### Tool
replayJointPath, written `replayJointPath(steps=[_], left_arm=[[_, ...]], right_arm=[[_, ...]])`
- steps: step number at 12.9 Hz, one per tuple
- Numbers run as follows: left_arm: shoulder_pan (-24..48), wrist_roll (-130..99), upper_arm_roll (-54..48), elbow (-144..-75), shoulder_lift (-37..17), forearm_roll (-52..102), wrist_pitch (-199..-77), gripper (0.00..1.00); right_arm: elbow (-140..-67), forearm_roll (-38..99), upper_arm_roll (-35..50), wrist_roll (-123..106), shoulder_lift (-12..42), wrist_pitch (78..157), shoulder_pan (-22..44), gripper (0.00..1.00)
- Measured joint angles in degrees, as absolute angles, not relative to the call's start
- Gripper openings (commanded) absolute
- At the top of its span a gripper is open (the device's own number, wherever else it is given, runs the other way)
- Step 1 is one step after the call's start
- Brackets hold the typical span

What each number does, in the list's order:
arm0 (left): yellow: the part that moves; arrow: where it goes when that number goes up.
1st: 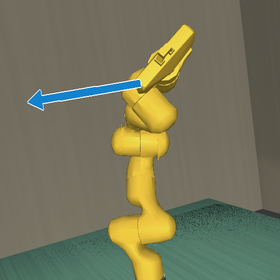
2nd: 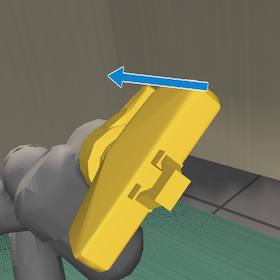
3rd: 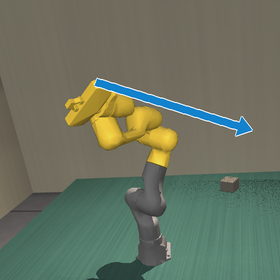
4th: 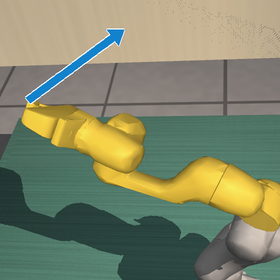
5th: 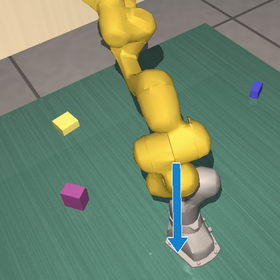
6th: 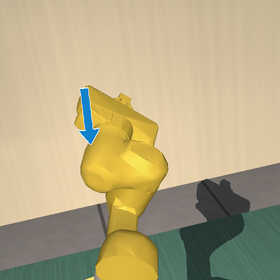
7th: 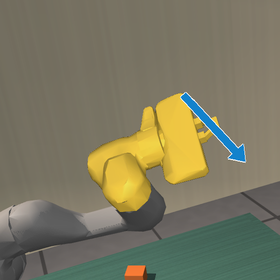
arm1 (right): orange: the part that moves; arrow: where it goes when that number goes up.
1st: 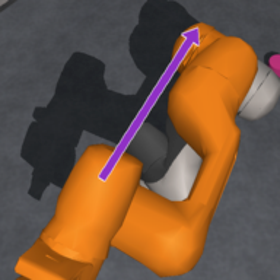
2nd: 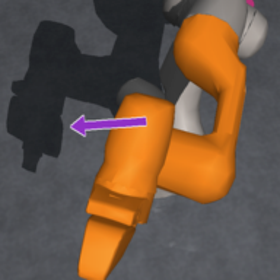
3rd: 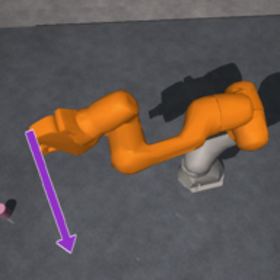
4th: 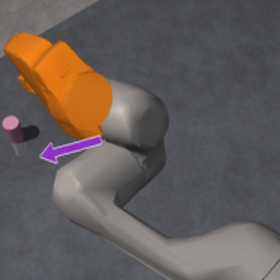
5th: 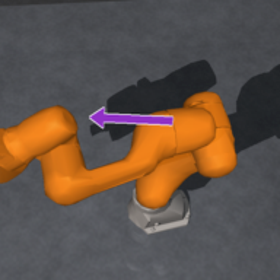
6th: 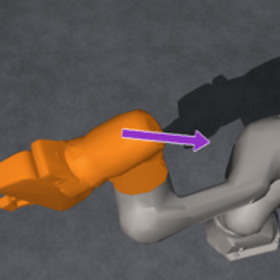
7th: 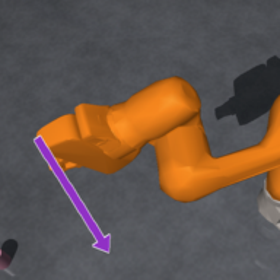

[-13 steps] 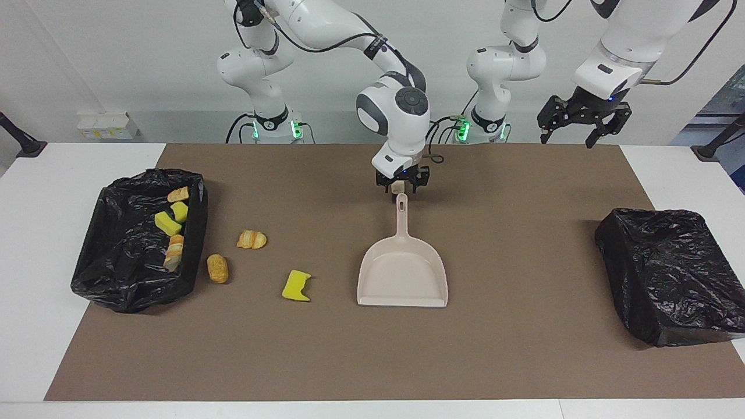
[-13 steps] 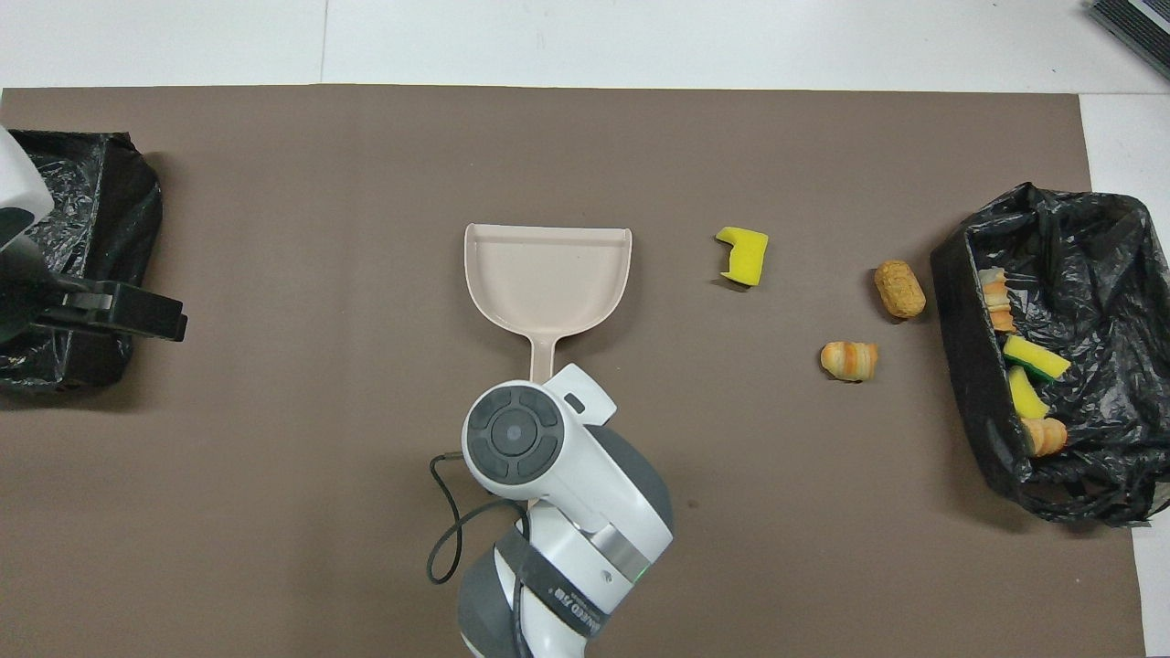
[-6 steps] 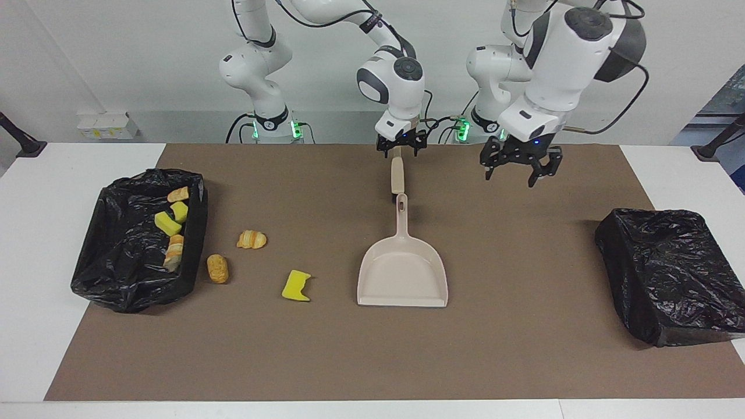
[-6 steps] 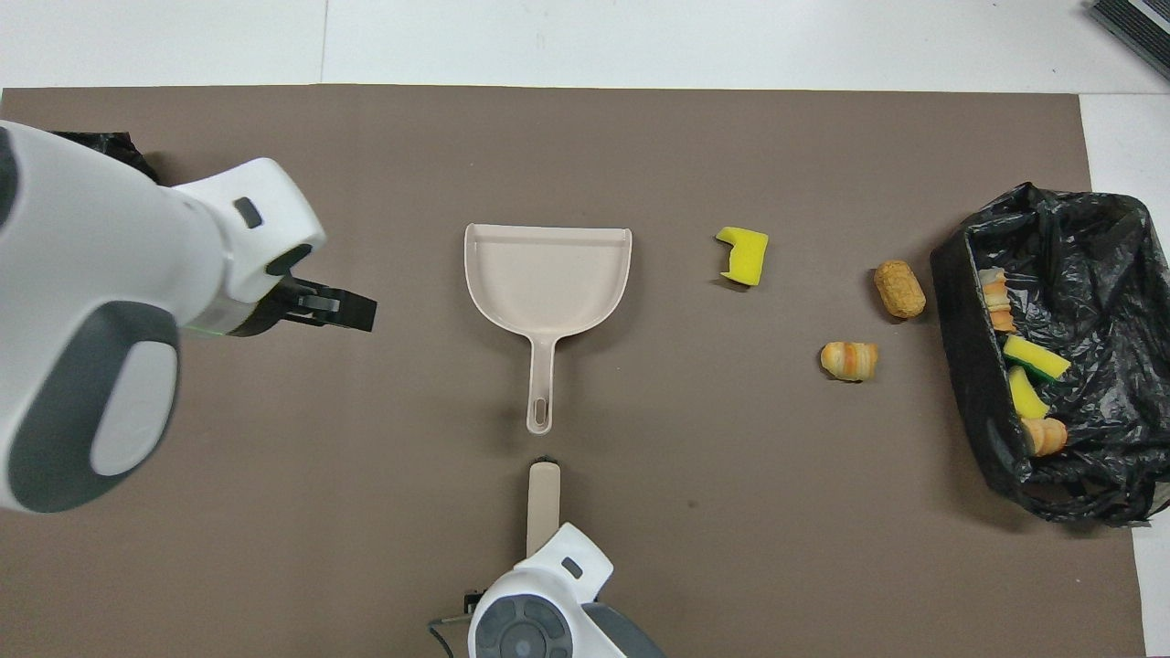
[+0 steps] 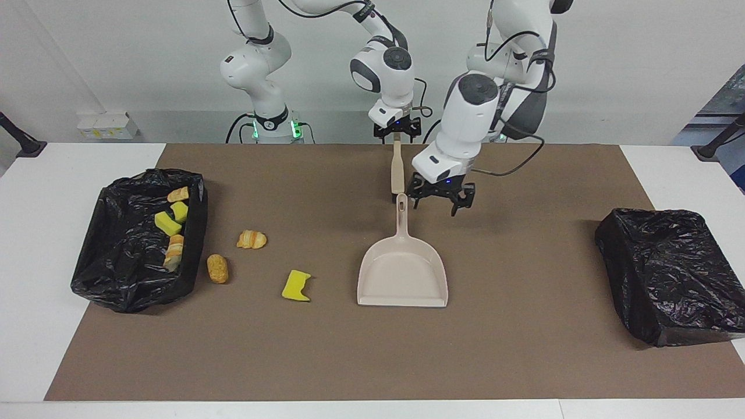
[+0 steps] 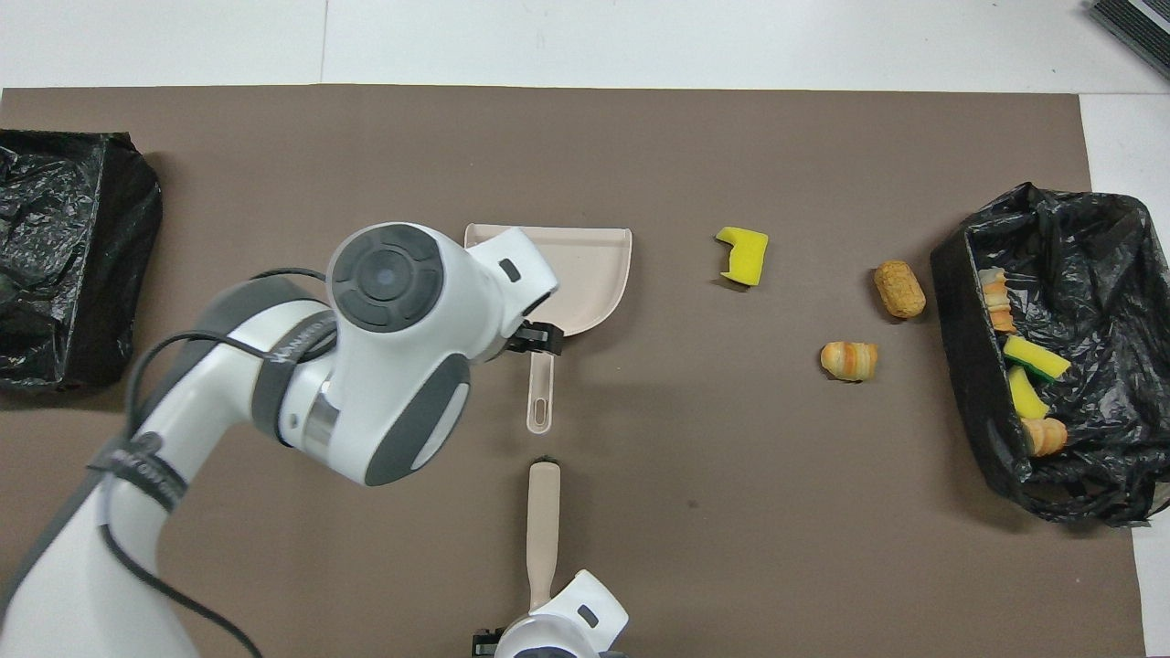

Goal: Sweep and dump trash in bin
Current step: 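Reach the left gripper toward the dustpan handle, then grasp the dustpan with the left gripper while the right gripper lifts the brush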

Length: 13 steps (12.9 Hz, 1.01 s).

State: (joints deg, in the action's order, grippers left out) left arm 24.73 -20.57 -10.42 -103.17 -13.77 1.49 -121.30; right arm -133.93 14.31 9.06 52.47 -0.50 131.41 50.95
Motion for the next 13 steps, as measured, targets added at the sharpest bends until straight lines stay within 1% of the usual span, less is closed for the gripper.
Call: replayJointPath(steps=[2,5,6,8,9,10,11,12,13], left_arm=[[27.21,-23.32,-10.41,-103.82,-16.91,1.47,-124.03,1.00],[27.51,-24.27,-10.27,-108.94,-17.56,1.47,-128.80,1.00],[27.51,-24.86,-10.22,-109.65,-17.55,1.47,-129.30,0.95],[27.52,-25.48,-10.16,-109.82,-17.46,1.47,-129.51,0.83],[27.51,-25.56,-10.06,-109.80,-17.32,1.47,-129.56,0.77],[27.51,-25.65,-9.97,-109.76,-17.17,1.46,-129.65,0.60],[27.51,-25.67,-9.94,-109.74,-17.07,1.45,-129.76,0.53],[27.51,-25.70,-9.94,-109.73,-17.05,1.45,-129.84,0.39],[27.51,-25.70,-9.95,-109.73,-17.05,1.44,-129.92,0.23]], right_arm=[[-134.02,14.33,9.02,52.47,-0.50,131.41,50.95,0.01],[-134.10,14.34,8.93,52.47,-0.55,131.34,50.89,0.00],[-134.10,14.34,8.80,52.47,-0.82,130.41,50.64,0.00],[-134.64,14.32,8.48,51.97,-3.18,124.97,48.10,0.00],[-135.71,14.32,8.40,50.64,-5.57,122.24,46.10,0.00],[-137.49,14.32,8.33,48.97,-8.72,119.90,43.96,0.00],[-139.63,14.31,8.29,46.95,-11.94,118.05,41.78,0.00],[-141.69,14.28,8.26,44.51,-14.82,116.55,39.17,0.00],[-143.26,14.23,8.20,41.84,-17.08,115.05,35.90,0.00]])
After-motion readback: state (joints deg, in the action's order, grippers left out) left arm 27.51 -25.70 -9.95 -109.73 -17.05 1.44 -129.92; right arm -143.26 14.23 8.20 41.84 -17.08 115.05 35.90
